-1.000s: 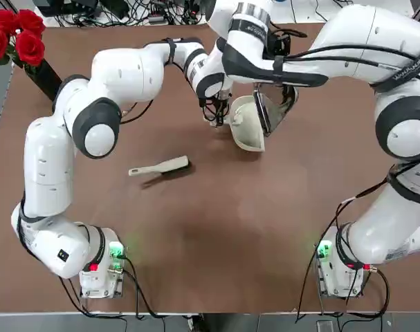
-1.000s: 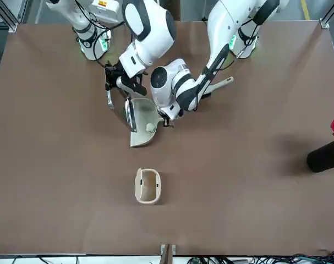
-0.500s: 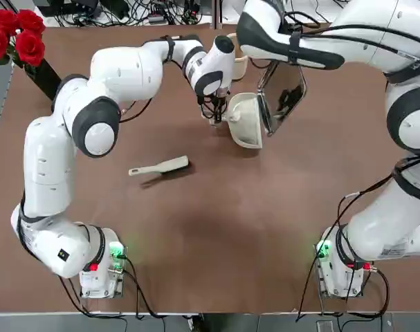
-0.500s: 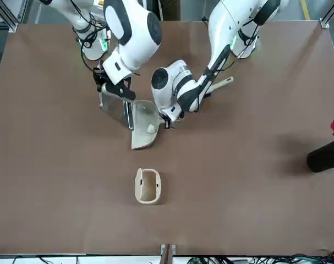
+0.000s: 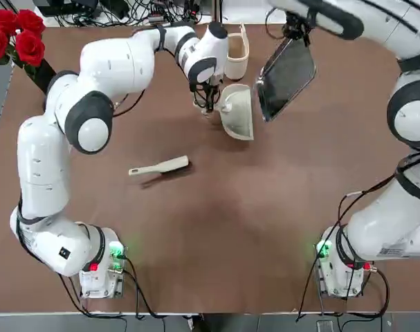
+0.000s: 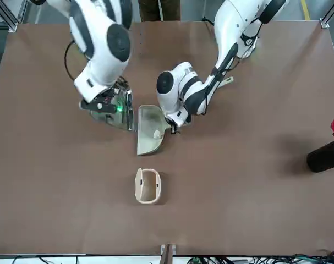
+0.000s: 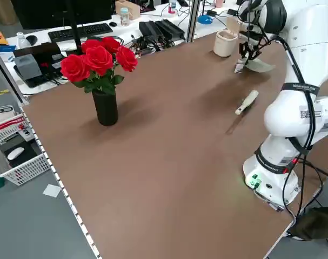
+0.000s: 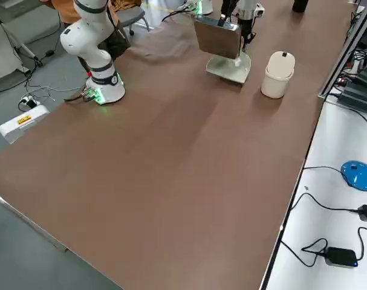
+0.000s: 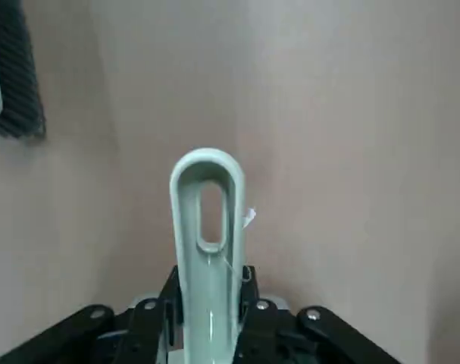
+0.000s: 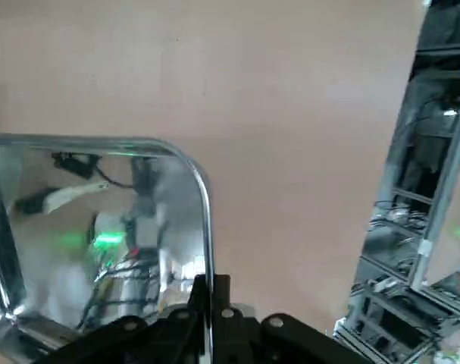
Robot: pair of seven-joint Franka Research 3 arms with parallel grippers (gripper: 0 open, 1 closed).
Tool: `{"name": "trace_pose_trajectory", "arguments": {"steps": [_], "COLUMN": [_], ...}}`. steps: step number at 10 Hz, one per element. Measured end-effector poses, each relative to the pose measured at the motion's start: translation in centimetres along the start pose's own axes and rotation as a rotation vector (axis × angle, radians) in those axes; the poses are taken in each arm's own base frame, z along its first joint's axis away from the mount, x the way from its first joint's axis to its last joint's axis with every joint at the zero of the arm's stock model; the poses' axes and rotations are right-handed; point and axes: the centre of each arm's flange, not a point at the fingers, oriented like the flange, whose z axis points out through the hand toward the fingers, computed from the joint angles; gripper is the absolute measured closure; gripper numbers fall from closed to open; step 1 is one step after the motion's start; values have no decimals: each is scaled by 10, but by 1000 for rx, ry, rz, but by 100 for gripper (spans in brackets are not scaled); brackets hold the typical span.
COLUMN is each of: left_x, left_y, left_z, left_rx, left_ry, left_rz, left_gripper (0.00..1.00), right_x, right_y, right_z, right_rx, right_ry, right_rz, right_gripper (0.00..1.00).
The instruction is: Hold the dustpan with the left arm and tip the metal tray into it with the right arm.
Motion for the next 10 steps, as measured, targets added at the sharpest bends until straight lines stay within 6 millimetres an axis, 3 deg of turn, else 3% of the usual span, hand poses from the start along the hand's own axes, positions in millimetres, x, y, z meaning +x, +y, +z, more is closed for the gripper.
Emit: {"name": "trace_pose_trajectory", "arguments": {"steps": [2, 6, 8, 10], "left_x": [22, 82, 119, 152], "left_y": [12, 43, 65, 81], "left_z": [-11, -37, -53, -66], "left_rx": [17, 101, 117, 125], "left_ry": [36, 53, 27, 20], "left_rz": [18, 48, 33, 12], "left_gripper": [67, 67, 67, 67], "right_x": [18, 35, 43, 42], "right_y": [39, 122, 162, 188], "right_z": [6, 16, 37, 68], "right_rx": [86, 300, 403, 463], "right_ry": [-7, 3, -7, -22], "right_rz": [37, 44, 50, 61], "right_gripper": [95, 95, 95, 95]}}
